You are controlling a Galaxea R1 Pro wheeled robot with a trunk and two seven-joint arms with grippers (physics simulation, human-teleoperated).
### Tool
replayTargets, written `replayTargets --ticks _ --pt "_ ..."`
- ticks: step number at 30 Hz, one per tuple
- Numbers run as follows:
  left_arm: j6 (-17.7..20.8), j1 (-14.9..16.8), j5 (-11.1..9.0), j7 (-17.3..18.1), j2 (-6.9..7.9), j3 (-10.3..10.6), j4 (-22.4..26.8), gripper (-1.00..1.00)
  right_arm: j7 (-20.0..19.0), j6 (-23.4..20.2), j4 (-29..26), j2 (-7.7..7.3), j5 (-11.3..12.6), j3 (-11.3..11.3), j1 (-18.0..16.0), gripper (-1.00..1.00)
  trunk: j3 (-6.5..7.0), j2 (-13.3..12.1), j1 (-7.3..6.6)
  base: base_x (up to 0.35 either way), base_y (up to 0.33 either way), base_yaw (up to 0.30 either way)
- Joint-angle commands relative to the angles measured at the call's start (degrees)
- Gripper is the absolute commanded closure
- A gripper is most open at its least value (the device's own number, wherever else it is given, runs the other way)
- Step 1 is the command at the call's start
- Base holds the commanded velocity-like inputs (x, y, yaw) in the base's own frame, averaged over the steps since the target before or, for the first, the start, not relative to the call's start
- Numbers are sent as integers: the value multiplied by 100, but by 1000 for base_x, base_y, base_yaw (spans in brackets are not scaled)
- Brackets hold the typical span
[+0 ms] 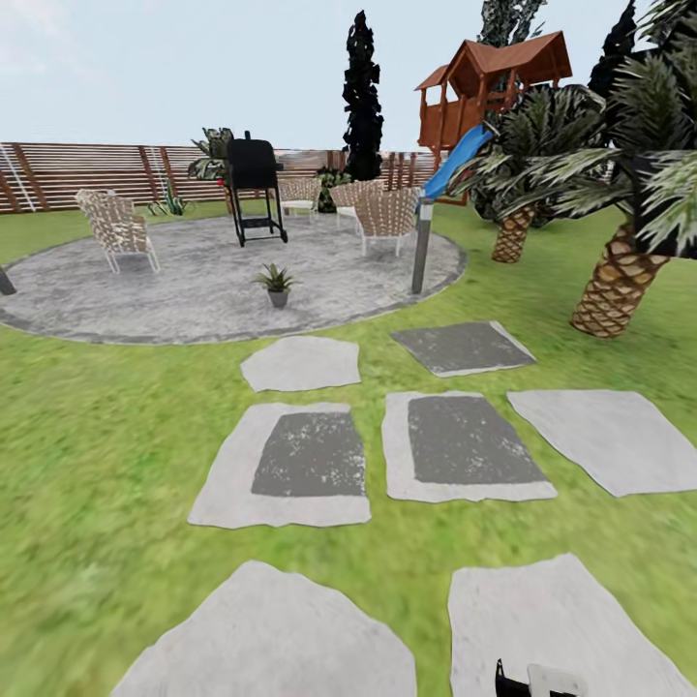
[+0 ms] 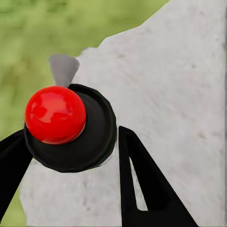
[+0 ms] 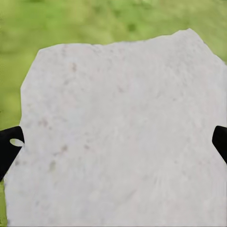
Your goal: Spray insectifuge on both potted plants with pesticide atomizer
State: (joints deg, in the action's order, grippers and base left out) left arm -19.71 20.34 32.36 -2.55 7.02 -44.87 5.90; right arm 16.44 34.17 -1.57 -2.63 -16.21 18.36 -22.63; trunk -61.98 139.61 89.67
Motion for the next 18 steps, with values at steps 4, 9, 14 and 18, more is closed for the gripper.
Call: replayTargets --ticks 4,9,14,18 --pt "-25 5 60 -26 1 -31 -10 100 35 11 8 0 -60 27 -4 -100 -5 2 2 341 0 0" --pt "-25 5 60 -26 1 -31 -10 100 35 11 8 0 -64 27 -4 -100 -5 2 2 342 0 80" --pt "-25 5 60 -26 1 -31 -10 100 35 11 8 8 -62 27 -4 -100 -5 2 2 342 0 259" --pt "-25 5 60 -26 1 -31 -10 100 35 11 8 8 -63 27 -4 -100 -5 2 2 342 0 276"
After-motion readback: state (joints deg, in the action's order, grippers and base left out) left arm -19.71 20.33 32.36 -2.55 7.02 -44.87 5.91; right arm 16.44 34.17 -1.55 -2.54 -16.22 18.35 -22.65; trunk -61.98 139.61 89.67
